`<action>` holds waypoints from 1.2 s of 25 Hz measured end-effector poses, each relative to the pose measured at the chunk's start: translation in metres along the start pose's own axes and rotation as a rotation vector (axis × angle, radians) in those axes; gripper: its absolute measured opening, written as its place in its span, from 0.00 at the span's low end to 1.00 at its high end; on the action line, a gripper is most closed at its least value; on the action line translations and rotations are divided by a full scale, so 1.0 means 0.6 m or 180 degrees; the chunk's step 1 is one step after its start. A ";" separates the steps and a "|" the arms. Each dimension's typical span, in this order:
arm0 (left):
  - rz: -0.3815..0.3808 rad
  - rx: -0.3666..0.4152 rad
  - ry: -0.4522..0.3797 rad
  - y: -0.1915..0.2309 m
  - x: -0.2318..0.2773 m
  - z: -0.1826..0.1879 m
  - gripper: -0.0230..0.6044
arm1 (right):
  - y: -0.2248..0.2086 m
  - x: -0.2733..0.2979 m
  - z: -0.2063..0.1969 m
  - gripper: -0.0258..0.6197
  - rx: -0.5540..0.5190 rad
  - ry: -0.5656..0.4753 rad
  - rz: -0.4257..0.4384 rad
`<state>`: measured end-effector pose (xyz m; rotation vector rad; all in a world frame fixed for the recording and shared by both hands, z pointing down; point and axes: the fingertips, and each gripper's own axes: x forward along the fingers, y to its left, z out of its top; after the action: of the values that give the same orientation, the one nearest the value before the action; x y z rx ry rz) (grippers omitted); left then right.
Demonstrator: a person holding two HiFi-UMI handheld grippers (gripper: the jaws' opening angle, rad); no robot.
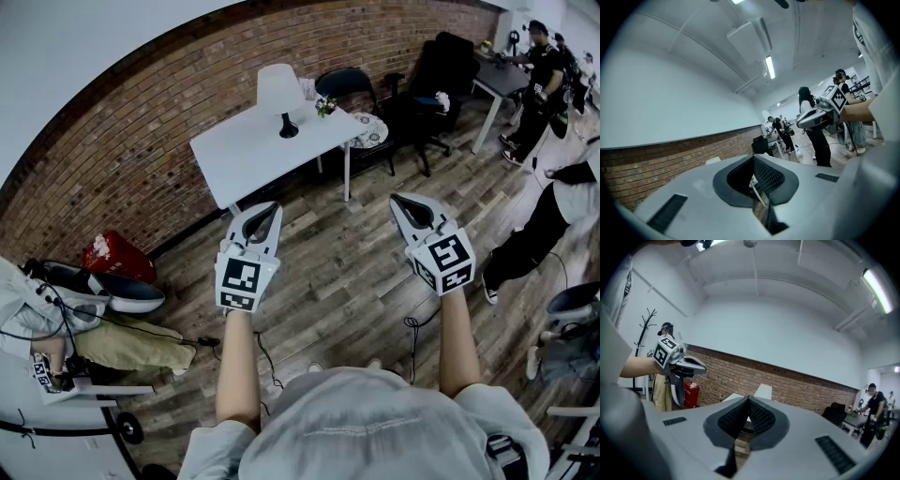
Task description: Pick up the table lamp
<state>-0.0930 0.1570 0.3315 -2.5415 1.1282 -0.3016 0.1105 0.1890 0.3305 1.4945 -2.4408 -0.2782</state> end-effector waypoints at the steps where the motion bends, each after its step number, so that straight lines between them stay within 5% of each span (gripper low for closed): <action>1: 0.0001 0.0006 -0.0015 -0.002 0.003 0.003 0.05 | -0.002 -0.001 -0.001 0.06 -0.0019 0.0002 0.0001; 22: 0.0152 -0.0066 0.0216 -0.064 0.045 -0.003 0.06 | -0.069 -0.030 -0.033 0.06 0.0101 -0.0166 0.0204; 23: 0.0151 -0.0086 0.0227 -0.068 0.051 -0.002 0.08 | -0.076 -0.032 -0.037 0.06 0.0088 -0.0163 0.0219; 25: 0.0158 -0.0120 0.0262 -0.075 0.063 0.002 0.27 | -0.090 -0.037 -0.040 0.06 0.0040 -0.0156 0.0253; 30: 0.0241 -0.0108 0.0297 -0.093 0.087 0.023 0.33 | -0.123 -0.050 -0.053 0.06 0.0002 -0.0093 0.0366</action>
<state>-0.0164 0.1560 0.3434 -2.5298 1.2710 -0.3883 0.1959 0.1813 0.3349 1.3534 -2.5383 -0.2776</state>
